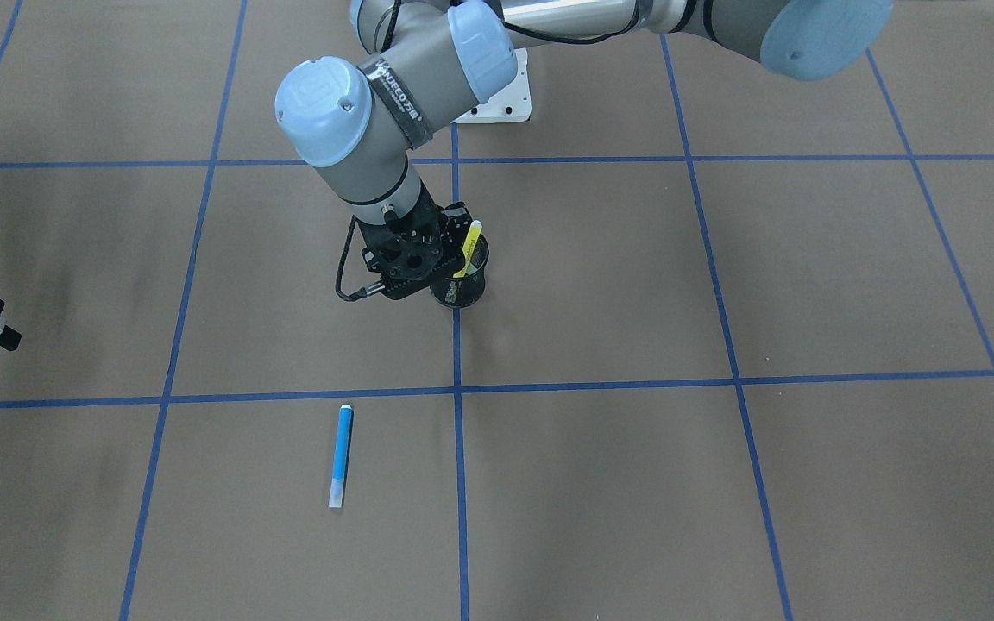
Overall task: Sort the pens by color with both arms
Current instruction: 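Carry the red marker beside the blue marker, release, and withdraw left arm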
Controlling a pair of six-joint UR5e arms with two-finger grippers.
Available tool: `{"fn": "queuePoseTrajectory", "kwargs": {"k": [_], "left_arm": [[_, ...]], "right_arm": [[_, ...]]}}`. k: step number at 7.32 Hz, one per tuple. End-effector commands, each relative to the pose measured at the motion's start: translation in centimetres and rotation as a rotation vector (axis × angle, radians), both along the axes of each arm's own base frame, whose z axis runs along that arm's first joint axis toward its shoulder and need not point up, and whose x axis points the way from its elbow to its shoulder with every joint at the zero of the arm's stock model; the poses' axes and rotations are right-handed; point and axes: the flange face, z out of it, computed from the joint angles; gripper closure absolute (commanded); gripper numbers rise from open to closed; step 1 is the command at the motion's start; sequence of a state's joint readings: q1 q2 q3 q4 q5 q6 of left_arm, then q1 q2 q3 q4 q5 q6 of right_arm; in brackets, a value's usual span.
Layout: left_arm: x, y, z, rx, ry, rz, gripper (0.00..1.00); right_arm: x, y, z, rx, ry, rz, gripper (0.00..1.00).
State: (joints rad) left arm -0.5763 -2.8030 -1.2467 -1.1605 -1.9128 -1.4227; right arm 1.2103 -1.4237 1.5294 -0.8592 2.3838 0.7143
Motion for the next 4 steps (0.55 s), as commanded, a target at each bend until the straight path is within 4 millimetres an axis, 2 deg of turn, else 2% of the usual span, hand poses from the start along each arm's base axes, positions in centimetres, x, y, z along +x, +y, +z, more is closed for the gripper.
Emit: {"fn": "queuePoseTrajectory", "kwargs": {"k": [1,2,3,4], "left_arm": [[-7.4,0.2,-4.9,0.07,0.074,-0.059,1.0],[-9.4,0.2,-5.8,0.156,0.072,-0.11,1.0],[-10.6,0.0,-5.7,0.225,0.062,-0.152,1.0],[-10.4,-1.0,-4.2,0.302,0.055,-0.201,1.0]], "right_arm": [[0.0,-0.1,-0.2,0.004,-0.001,0.001,0.0],[0.0,-0.1,-0.3,0.009,-0.002,0.001,0.0],[0.0,-0.1,-0.4,0.013,-0.004,0.001,0.0],[0.0,-0.1,-0.6,0.019,-0.005,0.003,0.0]]}}
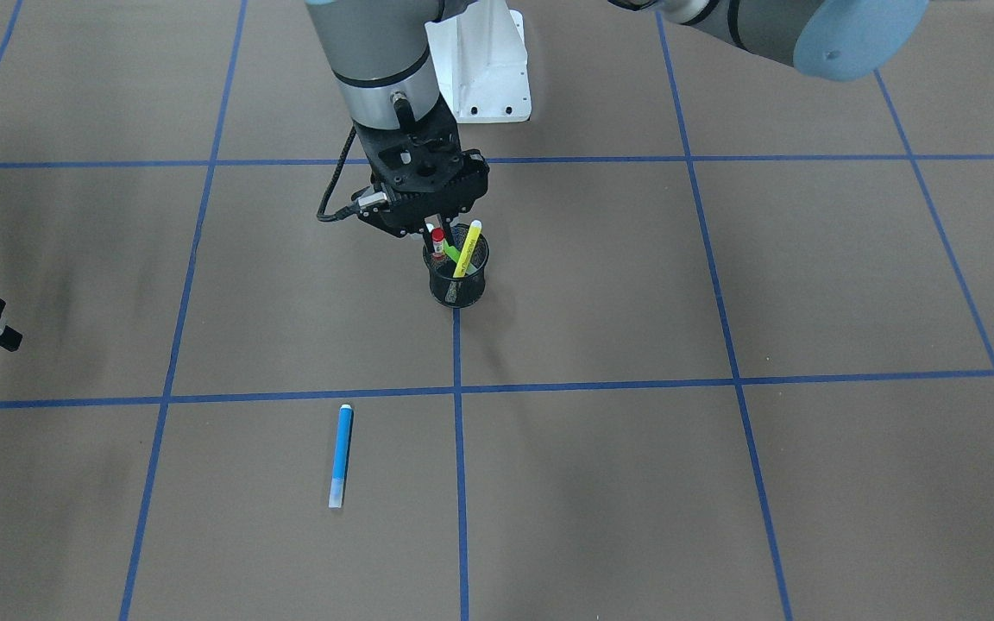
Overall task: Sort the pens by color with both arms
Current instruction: 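Carry the red marker beside the blue marker, release, and withdraw left arm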
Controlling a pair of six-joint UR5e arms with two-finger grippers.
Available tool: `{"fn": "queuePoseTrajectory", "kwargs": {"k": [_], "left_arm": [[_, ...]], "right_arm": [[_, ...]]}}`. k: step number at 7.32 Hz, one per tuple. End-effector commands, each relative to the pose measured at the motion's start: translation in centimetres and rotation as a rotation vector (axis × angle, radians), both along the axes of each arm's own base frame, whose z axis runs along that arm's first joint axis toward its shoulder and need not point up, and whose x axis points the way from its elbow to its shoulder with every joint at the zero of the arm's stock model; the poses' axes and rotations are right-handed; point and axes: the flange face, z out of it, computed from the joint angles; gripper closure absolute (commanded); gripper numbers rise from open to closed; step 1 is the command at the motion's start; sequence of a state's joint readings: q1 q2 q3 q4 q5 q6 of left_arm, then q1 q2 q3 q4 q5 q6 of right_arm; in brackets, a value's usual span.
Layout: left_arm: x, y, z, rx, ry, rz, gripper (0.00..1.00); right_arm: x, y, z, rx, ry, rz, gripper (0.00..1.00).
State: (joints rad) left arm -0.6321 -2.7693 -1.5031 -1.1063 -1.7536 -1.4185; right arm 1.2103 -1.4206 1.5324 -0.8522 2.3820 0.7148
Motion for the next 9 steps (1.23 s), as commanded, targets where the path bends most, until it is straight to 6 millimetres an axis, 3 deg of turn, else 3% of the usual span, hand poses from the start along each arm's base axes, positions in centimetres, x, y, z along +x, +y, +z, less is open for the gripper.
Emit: {"fn": "queuePoseTrajectory", "kwargs": {"k": [1,3,5,6,8,9], "left_arm": [[-0.4,-2.4,2.9,0.211,0.033,-0.142,1.0],[1.0,-5.7,6.8,0.377,0.122,-0.313,1.0],[6.3,-10.7,9.5,0.46,0.123,-0.465,1.0],[9.3,-10.5,10.9,0.505,0.077,-0.525,1.0],[12.8,-9.6,13.9,0.546,0.046,-0.567,1.0],[13.6,-9.3,14.3,0.555,0.063,-0.574,1.0]], "right_arm": [[0.1,0.0,-0.5,0.016,0.005,0.011,0.0],[0.0,-0.3,-1.0,0.026,0.004,0.017,0.0],[0.0,-0.5,-1.2,0.033,0.006,0.021,0.0],[0.0,-0.5,-1.2,0.032,0.007,0.023,0.0],[0.1,-0.6,-1.2,0.037,0.015,0.033,0.0],[0.1,-0.5,-1.4,0.041,0.013,0.033,0.0]]}}
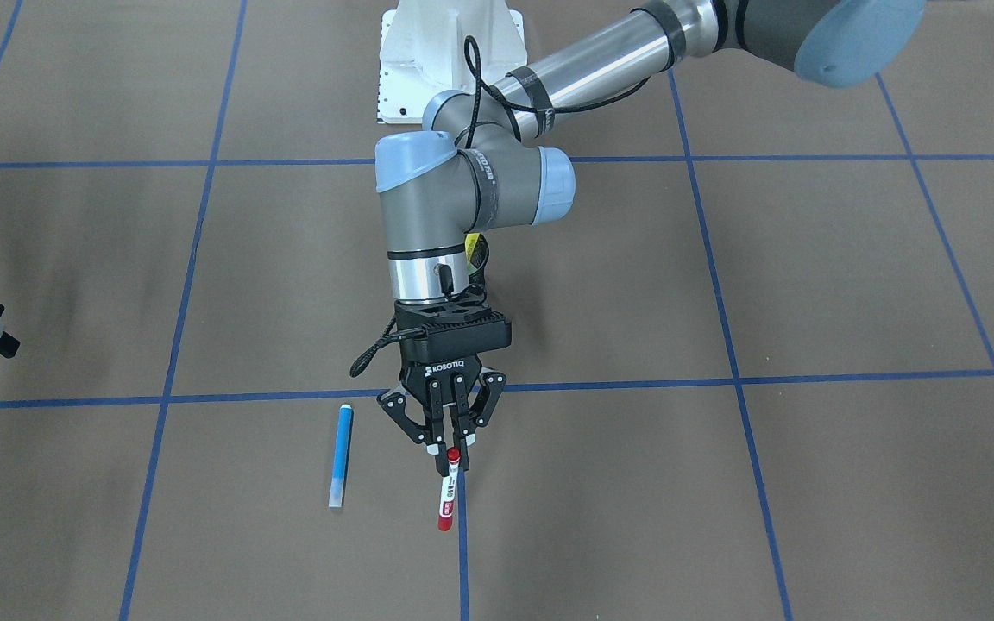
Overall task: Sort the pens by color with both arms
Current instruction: 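Carry the red marker beside the blue marker, release, and withdraw left arm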
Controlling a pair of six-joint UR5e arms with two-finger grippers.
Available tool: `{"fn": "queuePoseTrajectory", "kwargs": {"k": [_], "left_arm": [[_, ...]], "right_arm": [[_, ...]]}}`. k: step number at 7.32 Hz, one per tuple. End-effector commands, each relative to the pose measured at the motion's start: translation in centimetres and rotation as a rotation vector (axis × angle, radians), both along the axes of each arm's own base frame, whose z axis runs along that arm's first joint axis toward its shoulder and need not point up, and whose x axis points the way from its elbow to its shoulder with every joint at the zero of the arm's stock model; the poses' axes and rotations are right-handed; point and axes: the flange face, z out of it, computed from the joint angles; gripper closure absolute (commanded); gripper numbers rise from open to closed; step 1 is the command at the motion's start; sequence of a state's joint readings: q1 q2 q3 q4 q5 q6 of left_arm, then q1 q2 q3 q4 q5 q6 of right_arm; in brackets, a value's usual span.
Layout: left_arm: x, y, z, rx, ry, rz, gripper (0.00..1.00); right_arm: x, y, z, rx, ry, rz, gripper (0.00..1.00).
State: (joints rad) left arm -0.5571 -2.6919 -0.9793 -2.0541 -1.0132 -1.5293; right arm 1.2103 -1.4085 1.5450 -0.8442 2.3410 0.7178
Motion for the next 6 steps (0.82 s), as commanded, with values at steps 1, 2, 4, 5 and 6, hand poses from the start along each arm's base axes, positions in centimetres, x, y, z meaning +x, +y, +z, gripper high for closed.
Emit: {"fn": "queuePoseTrajectory", "kwargs": {"k": [1,2,4,5,6], "left_arm": [[2.0,0.4,1.8,0.017,0.022,-0.024,1.0],[2.6,0.5,1.9,0.023,0.041,-0.022,1.0],[3.6,1.2,2.1,0.018,0.035,-0.009,1.0],[4.1,1.8,2.0,0.018,0.034,0.001,1.0],[4.7,2.4,1.9,0.017,0.033,0.016,0.96]], "right_arm": [[0.1,0.3,-0.3,0.008,-0.001,0.003,0.0],[0.2,0.5,-0.3,0.007,-0.001,0.003,0.0],[0.2,0.6,-0.7,0.014,-0.004,0.003,0.0],[0.3,0.6,-0.6,0.013,-0.004,0.003,0.0],[0.3,0.6,-0.6,0.013,-0.004,0.003,0.0]]}}
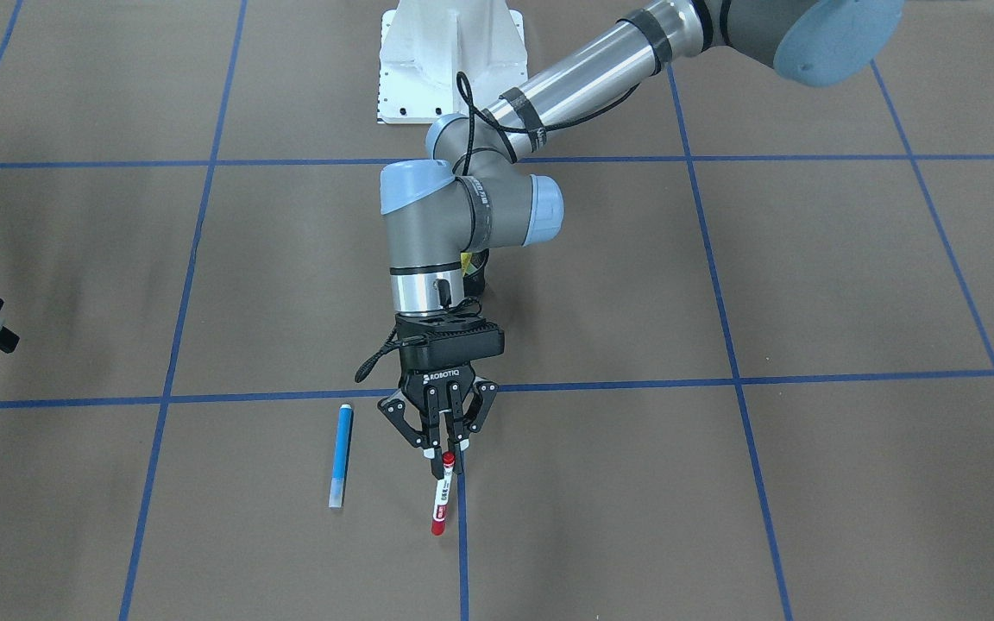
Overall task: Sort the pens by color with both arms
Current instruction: 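Carry the red marker beside the blue marker, release, and withdraw left arm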
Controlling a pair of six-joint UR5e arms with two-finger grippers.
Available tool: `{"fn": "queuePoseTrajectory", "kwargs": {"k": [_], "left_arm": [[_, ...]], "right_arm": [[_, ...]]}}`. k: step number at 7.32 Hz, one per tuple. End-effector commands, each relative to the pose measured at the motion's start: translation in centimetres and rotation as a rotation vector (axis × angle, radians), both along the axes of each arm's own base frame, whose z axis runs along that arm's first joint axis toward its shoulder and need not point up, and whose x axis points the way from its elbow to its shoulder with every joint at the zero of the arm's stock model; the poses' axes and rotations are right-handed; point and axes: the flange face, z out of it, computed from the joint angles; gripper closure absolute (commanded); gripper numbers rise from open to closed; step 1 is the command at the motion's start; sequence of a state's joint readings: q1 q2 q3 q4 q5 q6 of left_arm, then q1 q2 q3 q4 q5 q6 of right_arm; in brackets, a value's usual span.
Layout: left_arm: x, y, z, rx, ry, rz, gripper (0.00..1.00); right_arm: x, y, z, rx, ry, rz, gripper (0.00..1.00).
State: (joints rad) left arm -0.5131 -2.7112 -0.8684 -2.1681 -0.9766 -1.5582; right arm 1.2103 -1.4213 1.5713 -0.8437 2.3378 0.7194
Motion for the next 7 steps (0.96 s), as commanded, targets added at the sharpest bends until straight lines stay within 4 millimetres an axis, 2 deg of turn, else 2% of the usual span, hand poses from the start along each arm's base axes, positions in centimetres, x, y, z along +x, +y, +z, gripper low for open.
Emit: {"fn": "queuePoseTrajectory", "kwargs": {"k": [1,2,3,4,5,6,7], "left_arm": [[1.0,1.1,-0.1,-0.003,-0.002,0.028,0.55],[1.1,1.5,-1.0,0.006,0.001,0.042,0.24],[1.6,2.6,-2.8,0.044,-0.044,0.095,0.1],[1.3,3.1,-4.0,0.064,-0.048,0.117,0.06],[0.7,3.2,-5.1,0.052,-0.032,0.156,0.06],[-1.5,2.0,-6.5,0.004,-0.059,0.203,0.08],[-5.0,0.6,-6.9,-0.044,-0.108,0.284,0.09]], "right_arm": [[0.0,0.0,0.1,-0.001,0.0,0.0,0.0],[0.0,0.0,0.1,-0.002,0.002,0.001,0.0],[0.0,0.0,0.2,-0.002,0.002,0.001,0.0],[0.0,-0.1,0.1,-0.004,0.002,0.001,0.0],[-0.2,-0.5,-0.4,0.002,0.001,0.005,0.0],[-0.7,-0.7,-0.9,0.012,0.01,0.017,0.0],[-1.6,-1.4,-2.2,0.023,0.009,0.014,0.0]]}}
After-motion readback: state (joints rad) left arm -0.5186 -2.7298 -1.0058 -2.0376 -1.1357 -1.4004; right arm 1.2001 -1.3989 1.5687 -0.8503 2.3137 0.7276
